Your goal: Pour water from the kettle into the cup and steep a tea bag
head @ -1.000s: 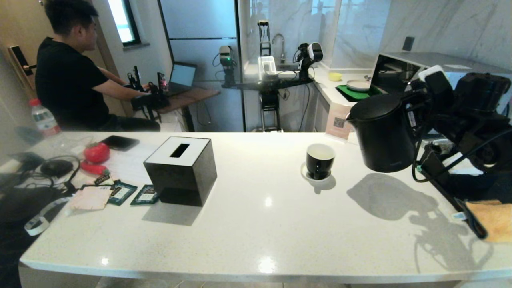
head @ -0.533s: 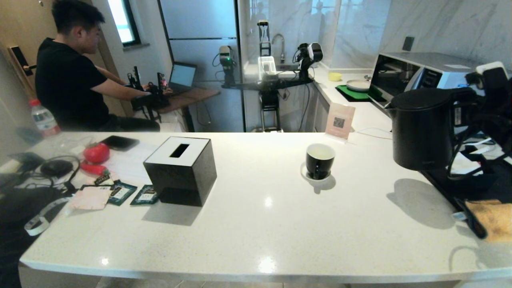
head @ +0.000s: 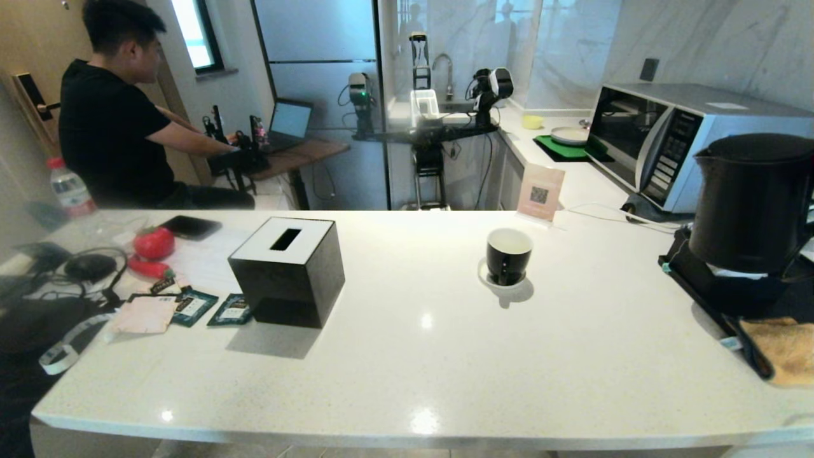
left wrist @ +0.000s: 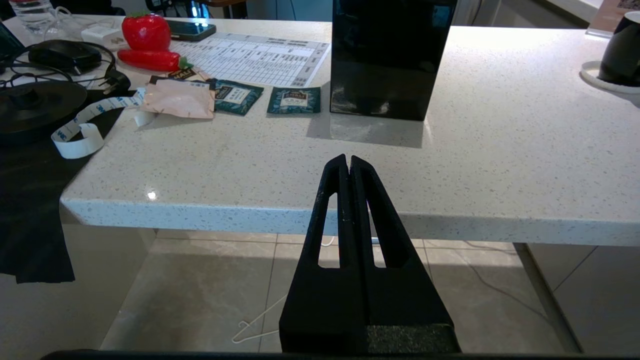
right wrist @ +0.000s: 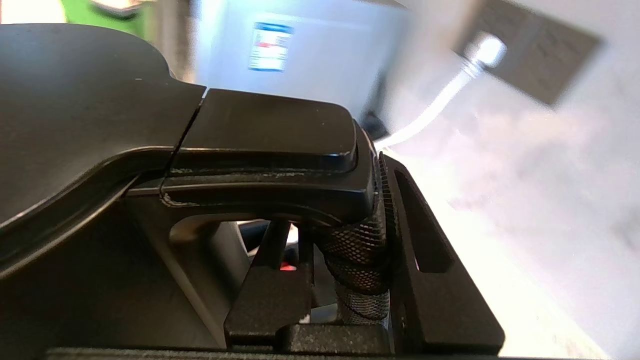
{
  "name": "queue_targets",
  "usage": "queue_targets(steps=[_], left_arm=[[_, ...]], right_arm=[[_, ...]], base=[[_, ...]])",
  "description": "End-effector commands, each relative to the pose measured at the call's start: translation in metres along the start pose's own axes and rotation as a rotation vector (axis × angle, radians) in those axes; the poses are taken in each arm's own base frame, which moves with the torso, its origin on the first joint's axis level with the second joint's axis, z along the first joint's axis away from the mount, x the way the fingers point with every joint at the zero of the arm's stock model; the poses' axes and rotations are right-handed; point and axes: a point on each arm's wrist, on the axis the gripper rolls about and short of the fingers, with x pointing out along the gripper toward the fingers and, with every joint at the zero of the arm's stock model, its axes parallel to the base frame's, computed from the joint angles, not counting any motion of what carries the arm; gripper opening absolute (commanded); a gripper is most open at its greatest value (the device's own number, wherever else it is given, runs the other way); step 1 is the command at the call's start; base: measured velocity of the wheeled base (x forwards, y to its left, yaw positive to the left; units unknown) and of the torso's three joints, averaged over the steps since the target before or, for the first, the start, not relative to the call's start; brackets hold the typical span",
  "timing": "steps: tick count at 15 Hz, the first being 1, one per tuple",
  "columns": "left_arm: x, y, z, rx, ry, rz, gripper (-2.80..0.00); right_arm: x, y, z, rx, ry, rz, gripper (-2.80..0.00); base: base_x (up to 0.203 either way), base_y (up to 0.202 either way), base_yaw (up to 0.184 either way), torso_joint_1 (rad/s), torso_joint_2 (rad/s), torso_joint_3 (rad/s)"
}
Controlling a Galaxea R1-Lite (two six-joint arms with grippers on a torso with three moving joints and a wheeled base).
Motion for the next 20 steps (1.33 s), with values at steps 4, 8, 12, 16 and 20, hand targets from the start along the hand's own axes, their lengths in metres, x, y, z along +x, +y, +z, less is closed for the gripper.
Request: queue_targets(steps=[4, 8, 12, 16, 20], left_arm=[[0.0, 0.0, 0.0, -0.001, 0.001, 0.001, -2.8], [0.0, 0.0, 0.0, -0.001, 0.001, 0.001, -2.8], [0.0, 0.0, 0.0, -0.001, 0.001, 0.001, -2.8], [0.0, 0.0, 0.0, -0.001, 0.001, 0.001, -2.8], [0.0, 0.0, 0.0, -0.001, 0.001, 0.001, -2.8]], right_arm=[[0.004, -0.037, -0.008, 0.086, 0.014, -0.11, -2.8], [0.008, -0.069, -0.022, 0.141, 0.042, -0.204, -2.8], [0.011, -0.098, -0.038, 0.194, 0.072, -0.29, -2.8], [0.019, -0.12, -0.051, 0.207, 0.083, -0.352, -2.8], [0.034, -0.135, -0.063, 0.222, 0.08, -0.39, -2.8]], base=[[0.0, 0.0, 0.0, 0.0, 0.0, 0.0], [0.0, 0.0, 0.0, 0.0, 0.0, 0.0], [0.0, 0.0, 0.0, 0.0, 0.0, 0.0], [0.0, 0.0, 0.0, 0.0, 0.0, 0.0], [0.0, 0.0, 0.0, 0.0, 0.0, 0.0]])
